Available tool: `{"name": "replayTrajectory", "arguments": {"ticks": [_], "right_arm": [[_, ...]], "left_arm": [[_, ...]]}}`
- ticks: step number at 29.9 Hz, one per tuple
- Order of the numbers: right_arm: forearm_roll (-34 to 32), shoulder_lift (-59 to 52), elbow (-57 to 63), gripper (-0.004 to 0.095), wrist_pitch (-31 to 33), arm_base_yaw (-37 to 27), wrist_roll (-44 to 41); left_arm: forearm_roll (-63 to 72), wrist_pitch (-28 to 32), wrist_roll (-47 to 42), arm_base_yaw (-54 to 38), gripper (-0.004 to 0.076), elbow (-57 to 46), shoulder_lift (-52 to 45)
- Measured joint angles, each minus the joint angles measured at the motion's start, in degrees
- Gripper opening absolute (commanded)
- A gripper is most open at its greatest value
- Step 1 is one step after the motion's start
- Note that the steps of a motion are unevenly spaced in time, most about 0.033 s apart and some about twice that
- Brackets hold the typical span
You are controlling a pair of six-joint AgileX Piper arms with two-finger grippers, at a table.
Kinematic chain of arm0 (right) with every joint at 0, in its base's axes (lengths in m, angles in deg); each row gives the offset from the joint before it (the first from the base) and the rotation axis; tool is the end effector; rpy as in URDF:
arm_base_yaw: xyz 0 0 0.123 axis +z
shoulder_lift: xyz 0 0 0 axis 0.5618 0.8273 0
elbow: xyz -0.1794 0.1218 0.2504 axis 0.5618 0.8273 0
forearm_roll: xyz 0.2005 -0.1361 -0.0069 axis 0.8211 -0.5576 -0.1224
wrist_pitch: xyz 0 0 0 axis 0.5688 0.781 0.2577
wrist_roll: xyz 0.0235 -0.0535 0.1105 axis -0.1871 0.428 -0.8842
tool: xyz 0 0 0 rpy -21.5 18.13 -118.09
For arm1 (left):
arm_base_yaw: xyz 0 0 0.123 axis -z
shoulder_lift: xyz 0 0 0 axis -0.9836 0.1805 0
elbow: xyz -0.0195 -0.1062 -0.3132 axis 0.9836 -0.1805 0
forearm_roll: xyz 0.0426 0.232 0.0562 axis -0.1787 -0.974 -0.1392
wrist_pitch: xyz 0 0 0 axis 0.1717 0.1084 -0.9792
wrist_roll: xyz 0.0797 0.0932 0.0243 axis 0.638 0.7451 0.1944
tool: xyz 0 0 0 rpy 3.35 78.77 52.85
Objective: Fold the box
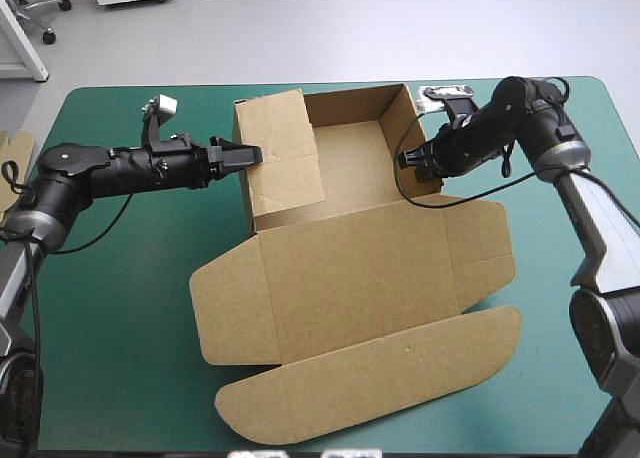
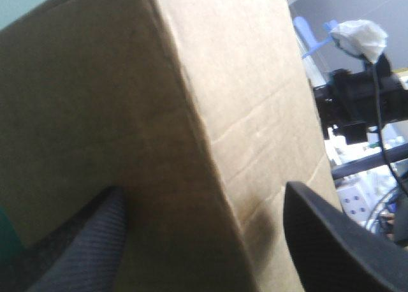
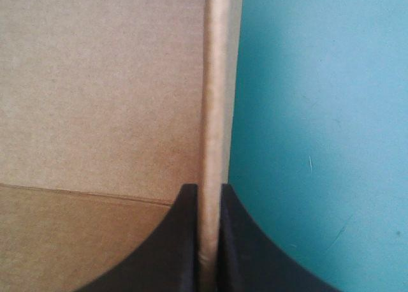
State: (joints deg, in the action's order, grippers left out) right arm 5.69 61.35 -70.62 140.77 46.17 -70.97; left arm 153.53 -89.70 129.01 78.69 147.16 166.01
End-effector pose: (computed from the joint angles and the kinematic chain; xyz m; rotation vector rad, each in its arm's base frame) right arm 0.3910 0.1249 0.3597 -0.4389 2.6346 0.4986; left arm 0.3275 -0.0977 0.3856 0.2463 2.1362 -1.2016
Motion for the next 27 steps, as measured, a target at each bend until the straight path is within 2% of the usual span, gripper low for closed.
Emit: {"name": "replayTrajectory", "arguments": {"ticks": [5, 11, 16, 20, 27], "right_arm": [[-2.9, 0.0, 0.0, -0.0012, -2.0, 3.0, -3.5], [-6.6, 0.0, 0.0, -0.0012, -3.5, 6.4, -7.8], [-12.5, -0.2, 0.0, -0.0012, -4.2, 9.6, -12.5], [-17.2, -0.6, -1.0, -0.0012, -4.2, 12.3, -17.0], [-20.1, -0.6, -3.7, -0.0012, -3.4, 15.2, -21.6]], "left_arm": [[-8.2, 4.3, -3.7, 2.0, 0.0446, 3.7, 0.0], [-24.2, 7.9, -12.4, 6.1, 0.0446, 7.1, 0.0], [-33.1, 10.8, -18.1, 9.2, 0.0446, 7.2, 0.0], [-39.8, 13.0, -23.4, 11.1, 0.0417, 7.2, 0.0], [-53.4, 14.8, -34.2, 14.3, 0.0414, 7.2, 0.0]]}}
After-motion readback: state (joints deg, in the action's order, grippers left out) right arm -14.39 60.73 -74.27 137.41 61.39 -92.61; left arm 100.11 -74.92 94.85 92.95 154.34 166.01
